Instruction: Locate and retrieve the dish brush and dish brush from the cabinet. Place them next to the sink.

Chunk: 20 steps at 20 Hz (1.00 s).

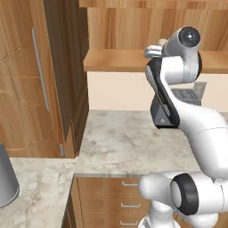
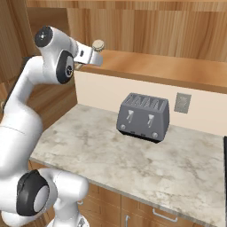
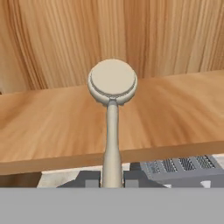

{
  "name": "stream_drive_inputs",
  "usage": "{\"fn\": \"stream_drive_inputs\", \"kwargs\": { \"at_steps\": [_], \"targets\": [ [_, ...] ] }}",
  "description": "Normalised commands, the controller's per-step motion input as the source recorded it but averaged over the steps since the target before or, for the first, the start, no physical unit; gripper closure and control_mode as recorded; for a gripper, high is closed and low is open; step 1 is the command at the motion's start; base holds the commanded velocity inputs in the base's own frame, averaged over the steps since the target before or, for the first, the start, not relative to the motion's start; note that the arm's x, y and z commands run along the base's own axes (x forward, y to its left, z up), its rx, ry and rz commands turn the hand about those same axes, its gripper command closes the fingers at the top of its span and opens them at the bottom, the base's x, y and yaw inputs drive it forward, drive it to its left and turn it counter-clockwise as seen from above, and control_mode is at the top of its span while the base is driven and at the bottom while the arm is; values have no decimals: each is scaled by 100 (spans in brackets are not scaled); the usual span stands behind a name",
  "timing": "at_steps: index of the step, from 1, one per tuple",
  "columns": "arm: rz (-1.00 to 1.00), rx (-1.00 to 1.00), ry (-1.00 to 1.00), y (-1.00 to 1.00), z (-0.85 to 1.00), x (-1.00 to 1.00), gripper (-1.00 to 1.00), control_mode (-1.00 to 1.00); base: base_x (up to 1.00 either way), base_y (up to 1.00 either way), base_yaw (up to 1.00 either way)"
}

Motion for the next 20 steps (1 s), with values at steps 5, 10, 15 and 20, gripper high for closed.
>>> {"fn": "stream_drive_inputs", "kwargs": {
  "at_steps": [5, 10, 15, 20],
  "targets": [
    [-3, 4, -2, 0, 17, -100, 100, -100, 0, 0, 0],
    [0, -2, 7, 7, 0, -100, 100, -100, 0, 0, 0],
    [0, -6, 11, 13, -9, -100, 100, -100, 0, 0, 0],
    [0, -3, 6, 6, -22, -100, 100, -100, 0, 0, 0]
  ]
}}
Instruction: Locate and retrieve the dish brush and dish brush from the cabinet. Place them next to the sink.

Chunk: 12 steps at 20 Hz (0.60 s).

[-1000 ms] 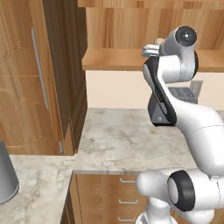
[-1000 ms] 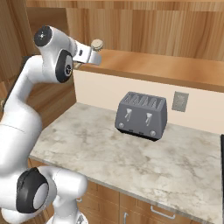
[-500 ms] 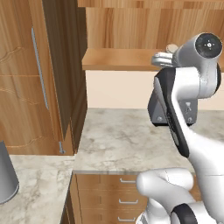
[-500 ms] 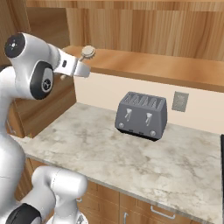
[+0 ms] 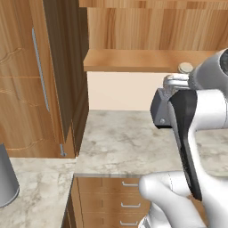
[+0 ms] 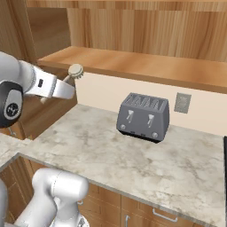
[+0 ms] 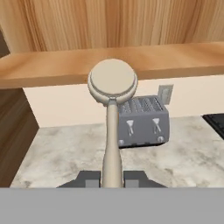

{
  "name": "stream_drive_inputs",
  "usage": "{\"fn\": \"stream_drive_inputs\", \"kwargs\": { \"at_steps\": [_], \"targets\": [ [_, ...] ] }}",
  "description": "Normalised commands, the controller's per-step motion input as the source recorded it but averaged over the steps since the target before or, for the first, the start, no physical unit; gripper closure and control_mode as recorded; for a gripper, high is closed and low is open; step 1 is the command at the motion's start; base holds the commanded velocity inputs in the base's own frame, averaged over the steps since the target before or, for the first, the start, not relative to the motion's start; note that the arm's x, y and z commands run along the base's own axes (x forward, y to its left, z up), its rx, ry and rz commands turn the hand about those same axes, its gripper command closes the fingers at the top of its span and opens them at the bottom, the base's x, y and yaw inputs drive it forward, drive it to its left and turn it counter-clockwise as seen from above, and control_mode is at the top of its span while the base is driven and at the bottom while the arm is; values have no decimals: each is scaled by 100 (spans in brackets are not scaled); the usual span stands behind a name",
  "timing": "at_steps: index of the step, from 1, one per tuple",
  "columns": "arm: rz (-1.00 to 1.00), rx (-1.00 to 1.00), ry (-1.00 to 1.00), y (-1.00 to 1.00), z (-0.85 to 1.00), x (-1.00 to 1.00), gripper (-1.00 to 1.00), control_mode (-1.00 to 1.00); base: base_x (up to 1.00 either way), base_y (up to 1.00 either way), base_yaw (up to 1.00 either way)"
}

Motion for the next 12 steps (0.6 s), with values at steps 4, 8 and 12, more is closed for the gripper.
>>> {"fn": "stream_drive_inputs", "kwargs": {
  "at_steps": [4, 8, 12],
  "targets": [
    [0, -2, 5, 9, -25, -100, 100, -100, 0, 0, 0],
    [0, 0, 5, 10, -28, -100, 100, -100, 0, 0, 0],
    [0, 0, 5, 13, -27, -100, 100, -100, 0, 0, 0]
  ]
}}
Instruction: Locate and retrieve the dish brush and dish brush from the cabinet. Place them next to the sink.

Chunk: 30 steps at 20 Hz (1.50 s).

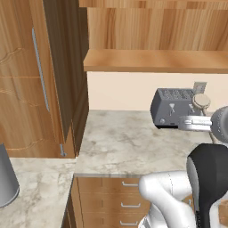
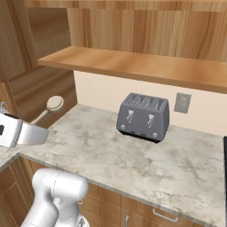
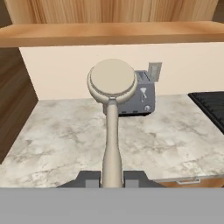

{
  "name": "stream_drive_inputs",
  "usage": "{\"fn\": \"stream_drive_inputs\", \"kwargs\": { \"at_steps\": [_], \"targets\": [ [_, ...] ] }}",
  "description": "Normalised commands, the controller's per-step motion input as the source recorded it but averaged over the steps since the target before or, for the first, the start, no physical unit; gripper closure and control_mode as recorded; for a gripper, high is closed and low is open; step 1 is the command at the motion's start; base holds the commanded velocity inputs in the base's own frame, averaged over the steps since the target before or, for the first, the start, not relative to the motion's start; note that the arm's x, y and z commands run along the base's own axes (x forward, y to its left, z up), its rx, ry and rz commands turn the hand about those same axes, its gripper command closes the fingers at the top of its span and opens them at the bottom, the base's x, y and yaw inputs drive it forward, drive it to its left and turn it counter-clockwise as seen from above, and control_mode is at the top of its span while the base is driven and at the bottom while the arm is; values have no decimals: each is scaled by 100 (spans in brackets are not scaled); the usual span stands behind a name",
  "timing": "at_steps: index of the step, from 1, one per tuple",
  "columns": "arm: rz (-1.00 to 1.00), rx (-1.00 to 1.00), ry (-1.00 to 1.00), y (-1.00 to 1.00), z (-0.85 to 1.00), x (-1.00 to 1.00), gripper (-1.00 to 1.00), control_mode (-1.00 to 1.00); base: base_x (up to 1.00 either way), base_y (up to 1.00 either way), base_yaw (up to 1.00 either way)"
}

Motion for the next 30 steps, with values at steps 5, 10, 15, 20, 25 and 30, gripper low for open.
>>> {"fn": "stream_drive_inputs", "kwargs": {
  "at_steps": [5, 10, 15, 20, 25, 30],
  "targets": [
    [0, 0, 3, 11, -10, -37, 100, -100, 0, 0, 0],
    [0, 0, 0, 0, 0, 0, 100, -100, 0, 0, 0],
    [0, 0, 0, 0, 0, -1, 100, -100, 0, 0, 0],
    [0, 0, 3, 0, -1, -11, 100, -100, 0, 0, 0],
    [-1, 0, 3, 0, -4, -16, 100, 100, -41, 0, -3],
    [0, 0, 0, 0, 0, 0, 100, 100, -77, 0, -5]
  ]
}}
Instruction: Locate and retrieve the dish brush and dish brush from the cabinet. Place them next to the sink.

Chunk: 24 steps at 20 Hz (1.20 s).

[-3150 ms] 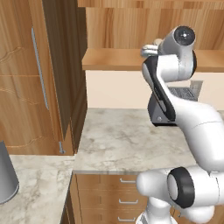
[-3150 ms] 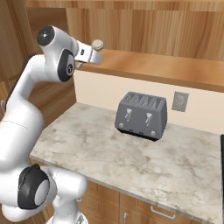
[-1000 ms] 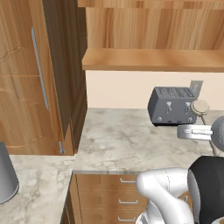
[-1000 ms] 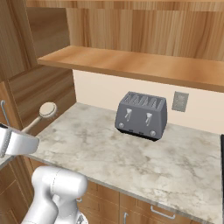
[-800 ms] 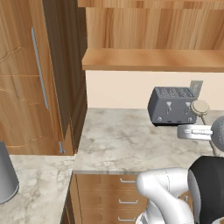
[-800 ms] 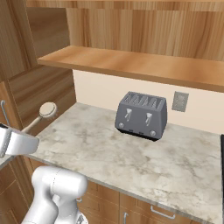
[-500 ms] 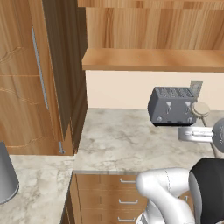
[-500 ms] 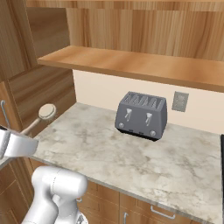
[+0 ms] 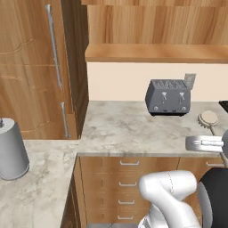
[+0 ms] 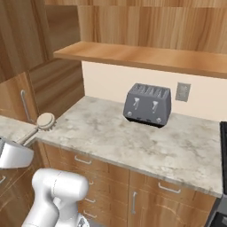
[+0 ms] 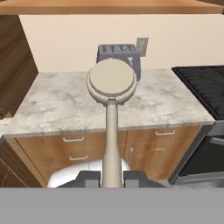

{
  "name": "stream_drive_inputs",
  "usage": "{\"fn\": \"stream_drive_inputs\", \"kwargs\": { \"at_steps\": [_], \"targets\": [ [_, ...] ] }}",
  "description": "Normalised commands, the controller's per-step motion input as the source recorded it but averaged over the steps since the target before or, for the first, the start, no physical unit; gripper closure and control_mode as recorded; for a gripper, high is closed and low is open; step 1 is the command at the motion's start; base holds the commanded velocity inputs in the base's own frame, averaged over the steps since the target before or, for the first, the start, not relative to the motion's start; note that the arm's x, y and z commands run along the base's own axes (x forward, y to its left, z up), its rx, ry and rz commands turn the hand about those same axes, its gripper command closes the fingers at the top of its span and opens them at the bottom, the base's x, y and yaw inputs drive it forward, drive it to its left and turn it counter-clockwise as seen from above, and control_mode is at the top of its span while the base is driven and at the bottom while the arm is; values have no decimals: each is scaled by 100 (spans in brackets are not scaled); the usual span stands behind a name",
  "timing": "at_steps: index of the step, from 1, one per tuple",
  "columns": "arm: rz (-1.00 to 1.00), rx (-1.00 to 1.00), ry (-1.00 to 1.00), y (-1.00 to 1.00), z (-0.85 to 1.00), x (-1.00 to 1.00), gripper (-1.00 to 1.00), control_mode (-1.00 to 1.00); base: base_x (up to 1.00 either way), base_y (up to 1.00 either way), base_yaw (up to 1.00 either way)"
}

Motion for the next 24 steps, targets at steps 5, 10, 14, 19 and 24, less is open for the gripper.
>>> {"fn": "stream_drive_inputs", "kwargs": {
  "at_steps": [5, 10, 14, 19, 24],
  "targets": [
    [0, 0, 0, 0, 0, 0, 100, 100, -63, 13, -1],
    [0, 0, 0, 0, 0, 0, 100, 100, -30, 17, 8],
    [0, 0, 0, 0, 0, 0, 100, 100, -2, 21, 29],
    [0, 0, 0, 0, 0, 0, 100, 100, 0, 27, 40],
    [0, 0, 0, 0, 0, 0, 100, 100, 0, 34, 42]
  ]
}}
